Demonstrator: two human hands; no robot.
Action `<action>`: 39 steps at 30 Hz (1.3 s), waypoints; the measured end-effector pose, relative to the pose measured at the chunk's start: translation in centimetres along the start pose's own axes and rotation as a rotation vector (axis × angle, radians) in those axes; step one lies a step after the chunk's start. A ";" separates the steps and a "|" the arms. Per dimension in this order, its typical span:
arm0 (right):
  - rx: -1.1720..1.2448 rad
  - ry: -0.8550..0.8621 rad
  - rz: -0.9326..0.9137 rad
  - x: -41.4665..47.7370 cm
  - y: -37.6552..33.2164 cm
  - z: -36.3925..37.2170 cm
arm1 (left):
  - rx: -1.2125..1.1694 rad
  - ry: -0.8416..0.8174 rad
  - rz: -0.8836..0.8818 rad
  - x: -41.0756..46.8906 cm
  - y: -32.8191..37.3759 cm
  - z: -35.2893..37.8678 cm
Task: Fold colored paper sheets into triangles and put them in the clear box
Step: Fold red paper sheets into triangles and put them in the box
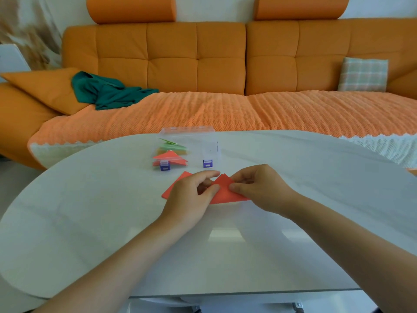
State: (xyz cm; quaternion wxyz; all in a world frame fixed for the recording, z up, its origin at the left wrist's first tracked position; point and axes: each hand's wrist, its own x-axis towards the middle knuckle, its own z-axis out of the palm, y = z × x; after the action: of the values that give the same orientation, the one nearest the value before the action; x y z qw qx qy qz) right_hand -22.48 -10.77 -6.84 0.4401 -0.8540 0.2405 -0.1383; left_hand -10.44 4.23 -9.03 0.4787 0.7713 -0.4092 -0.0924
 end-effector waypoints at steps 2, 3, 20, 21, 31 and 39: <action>-0.014 -0.030 -0.009 -0.1 0.1 0.1 | 0.003 0.006 0.028 -0.2 0.1 0.0; -0.028 -0.039 -0.010 -0.1 0.1 0.2 | 0.002 0.005 0.046 -0.3 0.1 0.1; -0.352 -0.018 -0.151 -1.1 -0.1 2.0 | 0.052 0.002 0.121 0.0 -1.0 1.6; -0.374 -0.027 -0.154 -1.1 -0.1 2.1 | 0.050 0.005 0.124 0.0 -1.1 1.7; -0.470 -0.082 -0.129 -1.1 -0.5 1.6 | 0.041 -0.017 0.113 0.1 -0.9 2.1; -0.264 0.052 -0.018 -0.9 -0.5 1.0 | 0.038 -0.021 0.089 0.1 -1.0 2.1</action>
State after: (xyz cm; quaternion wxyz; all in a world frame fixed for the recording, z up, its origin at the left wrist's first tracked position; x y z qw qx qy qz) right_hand -22.69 -9.39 -7.00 0.3161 -0.9027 0.2606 -0.1315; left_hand -10.97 2.99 -10.87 0.4633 0.7602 -0.4498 -0.0711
